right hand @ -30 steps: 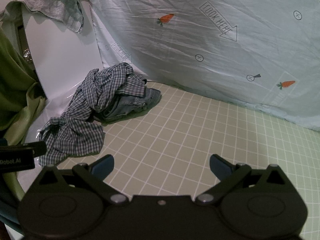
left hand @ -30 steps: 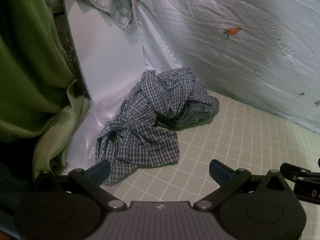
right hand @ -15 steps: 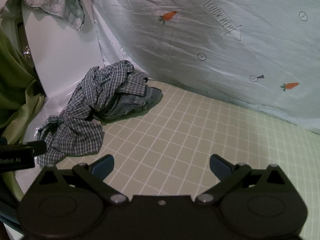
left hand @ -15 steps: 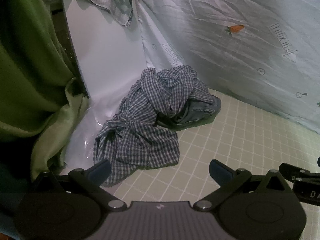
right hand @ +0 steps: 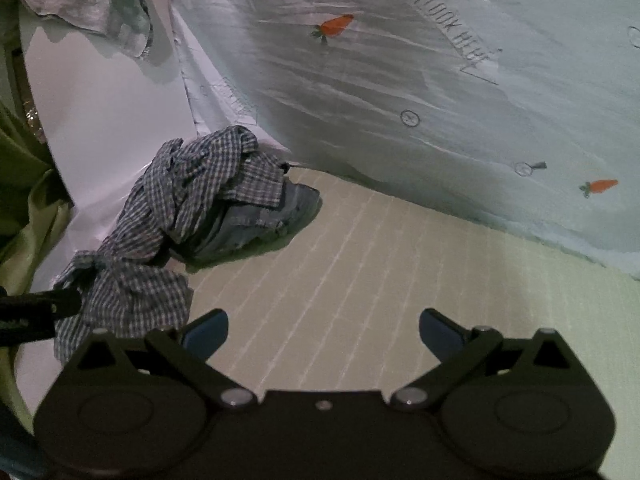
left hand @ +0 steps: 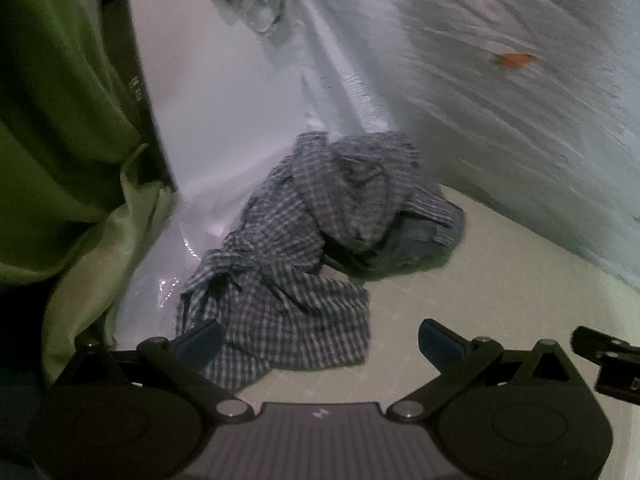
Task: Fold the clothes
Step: 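Grasp the checked shirt with both grippers and lift it off the jeans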
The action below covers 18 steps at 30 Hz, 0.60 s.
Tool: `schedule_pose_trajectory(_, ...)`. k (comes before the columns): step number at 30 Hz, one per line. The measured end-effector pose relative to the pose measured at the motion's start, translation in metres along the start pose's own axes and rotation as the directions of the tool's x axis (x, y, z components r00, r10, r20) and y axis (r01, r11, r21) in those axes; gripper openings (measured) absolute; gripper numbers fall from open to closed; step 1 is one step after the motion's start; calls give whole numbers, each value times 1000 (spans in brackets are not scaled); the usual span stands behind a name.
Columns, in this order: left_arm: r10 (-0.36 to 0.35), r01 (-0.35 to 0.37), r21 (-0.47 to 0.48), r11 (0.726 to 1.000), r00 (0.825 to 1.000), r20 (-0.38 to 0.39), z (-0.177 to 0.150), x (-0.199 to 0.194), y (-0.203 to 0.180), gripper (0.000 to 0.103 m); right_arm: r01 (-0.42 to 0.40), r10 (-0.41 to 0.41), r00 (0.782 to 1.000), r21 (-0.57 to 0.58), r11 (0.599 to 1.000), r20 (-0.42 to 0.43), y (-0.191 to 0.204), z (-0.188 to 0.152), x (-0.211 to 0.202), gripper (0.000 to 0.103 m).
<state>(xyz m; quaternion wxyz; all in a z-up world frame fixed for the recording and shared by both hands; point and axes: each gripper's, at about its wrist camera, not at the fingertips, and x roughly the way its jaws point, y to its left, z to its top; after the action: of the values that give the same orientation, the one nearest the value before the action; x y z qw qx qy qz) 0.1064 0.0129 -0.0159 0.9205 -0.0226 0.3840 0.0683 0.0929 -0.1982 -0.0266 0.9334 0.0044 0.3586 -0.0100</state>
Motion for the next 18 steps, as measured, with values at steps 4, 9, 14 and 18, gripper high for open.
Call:
schedule_pose_trajectory(4,34,-35,-33,999,999,-30,23,39,9,103,-6,6,1000,-16,1000,3,8,25,35,102)
schedule_pose_trajectory(9,81,-85,-48,995,994,-75,49,98,18,99,-23,24,1000,-43,999,2,24,61,92,96)
schedule_pose_trajectory(14,89,-99,-63,993,985,-148,62,158,27,83,-70,69,997,-44,997,-28,41,93,161,90)
schedule_pose_trajectory(18,70,-93,-108,990,977,-199,63,192,33,67,-106,103,993,-53,993,-53,64,108,208,82)
